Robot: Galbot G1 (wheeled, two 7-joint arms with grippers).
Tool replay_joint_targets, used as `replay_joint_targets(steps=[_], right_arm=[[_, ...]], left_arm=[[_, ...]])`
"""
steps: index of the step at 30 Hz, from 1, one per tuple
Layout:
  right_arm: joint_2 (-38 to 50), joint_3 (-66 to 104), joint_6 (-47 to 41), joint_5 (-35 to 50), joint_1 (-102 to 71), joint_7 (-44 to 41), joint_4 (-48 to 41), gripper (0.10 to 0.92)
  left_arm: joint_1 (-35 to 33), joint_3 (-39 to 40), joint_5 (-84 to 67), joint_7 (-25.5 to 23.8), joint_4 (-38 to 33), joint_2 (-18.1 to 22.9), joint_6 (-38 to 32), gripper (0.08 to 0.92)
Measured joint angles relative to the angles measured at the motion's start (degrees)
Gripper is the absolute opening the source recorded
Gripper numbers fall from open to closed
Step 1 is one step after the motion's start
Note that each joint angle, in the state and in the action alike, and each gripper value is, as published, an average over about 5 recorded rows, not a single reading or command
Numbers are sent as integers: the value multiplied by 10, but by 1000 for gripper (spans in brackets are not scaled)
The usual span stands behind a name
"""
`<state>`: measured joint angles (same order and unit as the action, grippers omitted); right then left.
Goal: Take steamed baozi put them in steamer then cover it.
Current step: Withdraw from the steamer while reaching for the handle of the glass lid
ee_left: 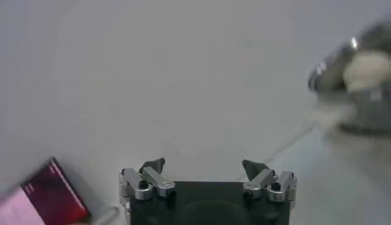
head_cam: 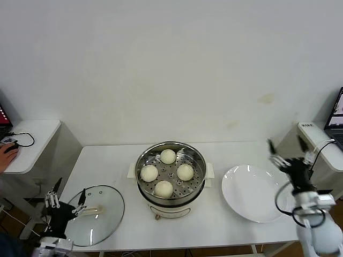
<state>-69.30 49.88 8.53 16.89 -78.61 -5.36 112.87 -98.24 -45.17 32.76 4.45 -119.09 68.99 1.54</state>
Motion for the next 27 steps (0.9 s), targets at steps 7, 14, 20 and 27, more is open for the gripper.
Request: replay_joint_targets(steps=[7,14,20,27], right_arm=[[-47,51,19,-13,-53,16,2,822],[-64,73,27,-20,-73,29,-7,823],[-73,84,28,-23,-89,35,-8,823],[-85,91,29,-29,-109,37,-1,823]], left_arm=[[-56,-20,197,20,16,2,-21,823],[-101,-4,339,39,27,12,-29,823],[-102,26,391,46,44,12,-34,823],[-70,48,410,44,73,0,-37,823]])
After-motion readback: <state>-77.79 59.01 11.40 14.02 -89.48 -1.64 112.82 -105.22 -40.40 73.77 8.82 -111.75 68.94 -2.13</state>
